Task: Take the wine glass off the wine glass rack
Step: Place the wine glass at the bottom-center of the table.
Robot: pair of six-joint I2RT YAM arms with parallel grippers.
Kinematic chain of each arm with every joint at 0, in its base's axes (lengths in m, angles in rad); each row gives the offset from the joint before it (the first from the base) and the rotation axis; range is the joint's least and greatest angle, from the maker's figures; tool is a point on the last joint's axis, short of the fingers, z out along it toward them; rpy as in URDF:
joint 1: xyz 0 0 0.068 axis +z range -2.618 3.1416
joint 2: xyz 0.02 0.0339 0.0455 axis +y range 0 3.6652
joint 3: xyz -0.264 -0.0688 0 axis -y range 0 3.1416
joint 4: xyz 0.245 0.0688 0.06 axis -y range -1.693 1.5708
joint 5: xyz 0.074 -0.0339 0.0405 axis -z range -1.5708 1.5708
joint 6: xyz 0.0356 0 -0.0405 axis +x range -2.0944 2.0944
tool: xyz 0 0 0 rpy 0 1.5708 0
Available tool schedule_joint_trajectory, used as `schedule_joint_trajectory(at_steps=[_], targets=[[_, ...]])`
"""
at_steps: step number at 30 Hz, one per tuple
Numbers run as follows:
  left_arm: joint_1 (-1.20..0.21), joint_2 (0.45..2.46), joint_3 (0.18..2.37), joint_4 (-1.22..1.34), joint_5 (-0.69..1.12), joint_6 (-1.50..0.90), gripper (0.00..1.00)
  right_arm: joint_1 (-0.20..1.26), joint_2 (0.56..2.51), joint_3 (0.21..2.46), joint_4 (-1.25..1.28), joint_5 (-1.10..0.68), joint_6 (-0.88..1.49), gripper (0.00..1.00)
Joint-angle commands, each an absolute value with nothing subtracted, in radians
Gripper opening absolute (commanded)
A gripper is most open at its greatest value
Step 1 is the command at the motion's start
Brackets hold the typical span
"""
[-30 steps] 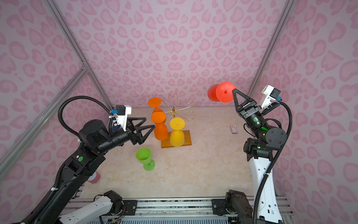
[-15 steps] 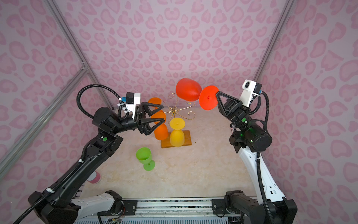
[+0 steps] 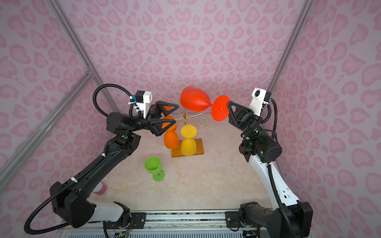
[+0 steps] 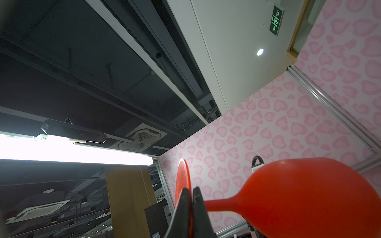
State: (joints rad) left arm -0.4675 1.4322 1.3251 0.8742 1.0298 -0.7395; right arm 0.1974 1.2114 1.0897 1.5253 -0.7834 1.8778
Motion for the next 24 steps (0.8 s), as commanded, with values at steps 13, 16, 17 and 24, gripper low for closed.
schedule_joint_trajectory(at_steps=[13,16,17,24], targets=[[-0.465,1.517,1.360,1.144,1.043,-0.907,0.77,0.266,1.259,1.042,1.558,-0.764,1.848,0.00],[-0.465,1.516,1.352,1.170,1.043,-0.930,0.67,0.266,1.264,1.035,1.559,-0.756,1.844,0.00],[-0.465,1.515,1.351,1.178,1.044,-0.936,0.64,0.266,1.267,1.035,1.560,-0.755,1.843,0.00],[-0.465,1.509,1.351,1.201,1.054,-0.964,0.37,0.266,1.282,1.035,1.559,-0.747,1.824,0.00]])
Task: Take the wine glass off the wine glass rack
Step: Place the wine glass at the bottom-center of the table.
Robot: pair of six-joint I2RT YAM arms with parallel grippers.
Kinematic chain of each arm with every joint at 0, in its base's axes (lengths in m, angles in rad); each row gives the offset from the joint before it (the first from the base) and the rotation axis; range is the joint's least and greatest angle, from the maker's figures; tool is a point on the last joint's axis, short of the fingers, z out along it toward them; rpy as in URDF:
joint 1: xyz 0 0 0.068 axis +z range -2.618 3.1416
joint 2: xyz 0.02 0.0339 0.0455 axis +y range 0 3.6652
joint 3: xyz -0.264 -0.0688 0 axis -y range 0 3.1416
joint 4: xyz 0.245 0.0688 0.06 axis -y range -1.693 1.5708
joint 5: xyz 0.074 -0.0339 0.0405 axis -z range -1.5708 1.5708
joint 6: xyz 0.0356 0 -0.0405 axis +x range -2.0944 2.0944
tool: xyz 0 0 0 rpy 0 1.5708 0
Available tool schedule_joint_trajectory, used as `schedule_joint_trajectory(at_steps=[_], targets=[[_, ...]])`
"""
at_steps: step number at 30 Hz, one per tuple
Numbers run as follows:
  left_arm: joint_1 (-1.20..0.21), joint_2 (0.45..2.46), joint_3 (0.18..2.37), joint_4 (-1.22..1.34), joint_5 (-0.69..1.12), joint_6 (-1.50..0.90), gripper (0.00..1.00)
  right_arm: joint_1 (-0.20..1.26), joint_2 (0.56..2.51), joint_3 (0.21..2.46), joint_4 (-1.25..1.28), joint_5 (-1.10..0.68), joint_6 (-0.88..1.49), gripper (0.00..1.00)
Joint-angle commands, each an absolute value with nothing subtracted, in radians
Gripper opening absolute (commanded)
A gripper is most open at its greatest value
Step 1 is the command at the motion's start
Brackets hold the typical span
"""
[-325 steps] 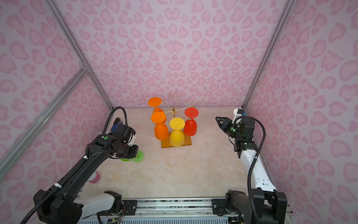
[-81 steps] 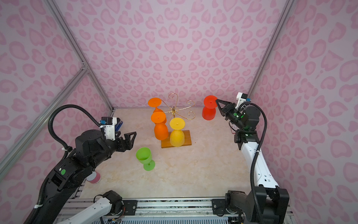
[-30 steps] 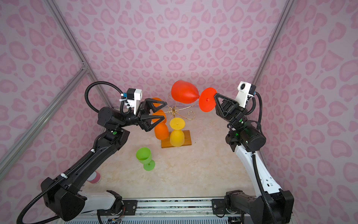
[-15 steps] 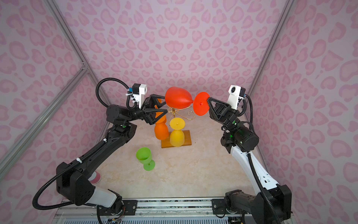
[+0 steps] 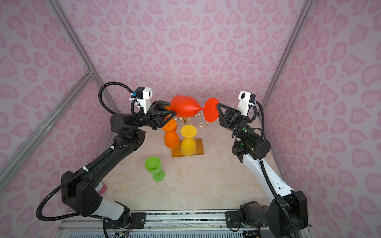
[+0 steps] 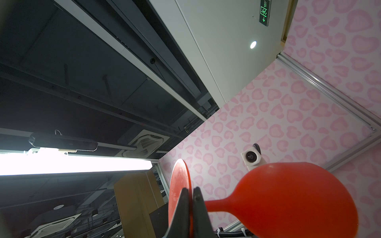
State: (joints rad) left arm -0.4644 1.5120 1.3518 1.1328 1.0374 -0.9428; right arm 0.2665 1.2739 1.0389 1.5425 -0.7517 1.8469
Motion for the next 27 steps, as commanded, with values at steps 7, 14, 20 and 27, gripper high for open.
schedule_joint_trajectory(at_steps=[7,14,20,27], targets=[[-0.465,1.504,1.351,1.216,1.055,-0.989,0.09,0.263,1.303,1.025,1.559,-0.750,1.815,0.00],[-0.465,1.490,1.351,1.252,1.080,-1.033,0.02,0.184,1.308,0.996,1.554,-0.774,1.813,0.26],[-0.473,1.441,1.364,1.110,1.173,-0.943,0.02,0.063,1.254,0.976,1.423,-0.822,1.737,0.49],[-0.480,1.349,1.390,0.676,1.211,-0.631,0.02,-0.053,1.032,0.998,0.590,-0.834,1.170,0.52]])
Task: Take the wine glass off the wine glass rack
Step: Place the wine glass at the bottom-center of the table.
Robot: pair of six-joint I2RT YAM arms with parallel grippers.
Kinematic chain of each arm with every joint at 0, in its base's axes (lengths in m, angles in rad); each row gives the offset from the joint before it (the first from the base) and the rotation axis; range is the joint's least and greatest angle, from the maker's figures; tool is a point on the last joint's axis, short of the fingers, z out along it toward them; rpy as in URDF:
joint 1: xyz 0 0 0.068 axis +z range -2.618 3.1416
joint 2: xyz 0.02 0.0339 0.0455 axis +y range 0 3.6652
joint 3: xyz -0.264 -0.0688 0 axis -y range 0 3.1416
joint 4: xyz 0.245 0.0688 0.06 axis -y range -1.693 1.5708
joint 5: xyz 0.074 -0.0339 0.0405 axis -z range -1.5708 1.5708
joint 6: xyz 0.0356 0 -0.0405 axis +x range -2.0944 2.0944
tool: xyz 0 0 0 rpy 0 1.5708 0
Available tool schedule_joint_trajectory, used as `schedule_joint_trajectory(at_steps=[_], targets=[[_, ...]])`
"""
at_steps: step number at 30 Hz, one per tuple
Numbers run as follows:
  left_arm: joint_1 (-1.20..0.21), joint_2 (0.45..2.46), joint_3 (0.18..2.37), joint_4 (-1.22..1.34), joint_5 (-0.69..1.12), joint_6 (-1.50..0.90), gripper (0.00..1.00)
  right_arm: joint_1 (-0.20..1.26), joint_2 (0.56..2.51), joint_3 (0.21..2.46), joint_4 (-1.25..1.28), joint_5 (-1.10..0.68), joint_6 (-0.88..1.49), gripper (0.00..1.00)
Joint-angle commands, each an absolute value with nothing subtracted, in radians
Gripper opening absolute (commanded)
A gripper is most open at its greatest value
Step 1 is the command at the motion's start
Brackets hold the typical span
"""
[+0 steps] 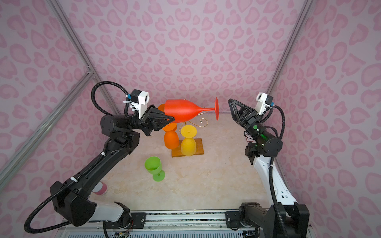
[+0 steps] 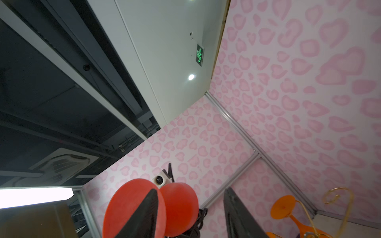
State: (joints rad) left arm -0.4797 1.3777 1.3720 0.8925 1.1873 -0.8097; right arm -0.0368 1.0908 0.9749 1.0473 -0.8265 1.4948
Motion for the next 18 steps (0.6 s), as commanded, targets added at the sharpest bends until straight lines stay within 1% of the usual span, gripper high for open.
schedule_joint_trajectory(at_steps=[1,3,6,9,12,15,18], targets=[[-0.480,1.334,1.399,0.581,1.208,-0.566,0.02,-0.055,0.994,1.033,0.373,-0.784,1.006,0.52],[-0.483,1.305,1.420,0.393,1.192,-0.436,0.02,-0.054,0.944,1.104,0.017,-0.640,0.749,0.52],[-0.500,1.263,1.478,-0.010,1.118,-0.173,0.02,-0.062,0.900,1.152,-0.245,-0.450,0.564,0.51],[-0.546,1.227,1.538,-0.350,0.967,0.051,0.02,-0.083,0.875,1.144,-0.326,-0.385,0.511,0.51],[-0.629,1.196,1.577,-0.588,0.787,0.190,0.02,-0.105,0.865,1.108,-0.337,-0.385,0.510,0.51],[-0.740,1.171,1.592,-0.755,0.575,0.259,0.02,-0.118,0.869,1.077,-0.336,-0.392,0.518,0.51],[-0.843,1.168,1.593,-0.868,0.391,0.270,0.02,-0.127,0.879,1.056,-0.332,-0.406,0.527,0.51]])
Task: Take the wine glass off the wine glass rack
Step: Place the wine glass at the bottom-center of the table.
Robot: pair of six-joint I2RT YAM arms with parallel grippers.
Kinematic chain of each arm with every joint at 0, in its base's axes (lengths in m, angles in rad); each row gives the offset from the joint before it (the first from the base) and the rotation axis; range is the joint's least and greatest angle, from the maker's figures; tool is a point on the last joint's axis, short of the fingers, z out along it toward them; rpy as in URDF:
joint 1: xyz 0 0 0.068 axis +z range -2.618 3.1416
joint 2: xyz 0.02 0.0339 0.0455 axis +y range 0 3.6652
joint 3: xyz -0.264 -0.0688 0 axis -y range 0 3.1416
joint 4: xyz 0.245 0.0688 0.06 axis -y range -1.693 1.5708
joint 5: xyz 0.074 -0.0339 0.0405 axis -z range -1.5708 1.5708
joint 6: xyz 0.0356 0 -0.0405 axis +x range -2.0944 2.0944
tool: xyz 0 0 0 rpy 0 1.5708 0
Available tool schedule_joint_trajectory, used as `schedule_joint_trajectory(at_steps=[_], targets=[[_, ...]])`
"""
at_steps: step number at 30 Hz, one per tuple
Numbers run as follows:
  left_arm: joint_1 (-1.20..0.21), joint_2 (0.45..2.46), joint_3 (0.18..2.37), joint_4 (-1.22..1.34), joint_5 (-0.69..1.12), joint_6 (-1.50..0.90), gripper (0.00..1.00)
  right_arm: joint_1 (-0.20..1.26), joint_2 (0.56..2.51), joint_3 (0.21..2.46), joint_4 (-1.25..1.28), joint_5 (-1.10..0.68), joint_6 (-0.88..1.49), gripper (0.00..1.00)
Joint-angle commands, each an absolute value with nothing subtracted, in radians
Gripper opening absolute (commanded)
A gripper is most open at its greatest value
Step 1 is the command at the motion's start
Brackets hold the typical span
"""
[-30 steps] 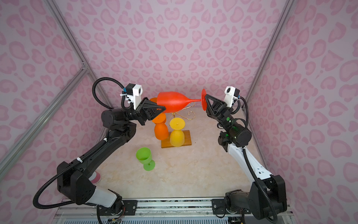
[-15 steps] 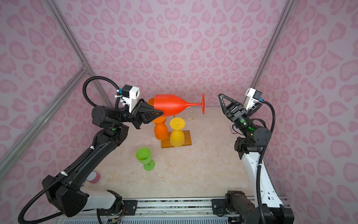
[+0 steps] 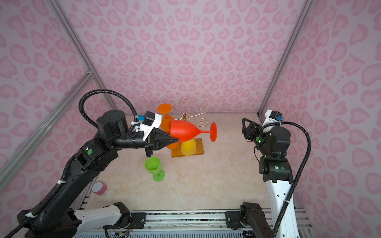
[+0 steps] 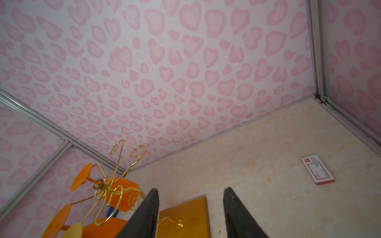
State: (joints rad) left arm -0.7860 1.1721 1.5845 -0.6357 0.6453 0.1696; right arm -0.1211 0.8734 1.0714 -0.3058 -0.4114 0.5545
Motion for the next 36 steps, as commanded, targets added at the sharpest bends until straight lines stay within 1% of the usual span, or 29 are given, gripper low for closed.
schedule_joint_trajectory(at_steps=[1,6,13,21,36], targets=[[-0.866,1.172,1.590,-0.888,0.358,0.263,0.02,-0.129,0.882,1.050,-0.330,-0.408,0.526,0.51],[-0.992,1.226,1.565,-0.984,0.191,0.222,0.02,-0.133,0.894,1.038,-0.322,-0.411,0.531,0.51],[-1.088,1.310,1.574,-1.060,0.054,0.182,0.02,-0.143,0.900,1.016,-0.314,-0.419,0.528,0.51],[-1.148,1.406,1.545,-1.127,0.031,0.135,0.02,-0.158,0.893,0.970,-0.305,-0.433,0.530,0.51],[-1.152,1.605,1.540,-1.255,-0.036,0.111,0.02,-0.172,0.883,0.917,-0.282,-0.452,0.537,0.50]])
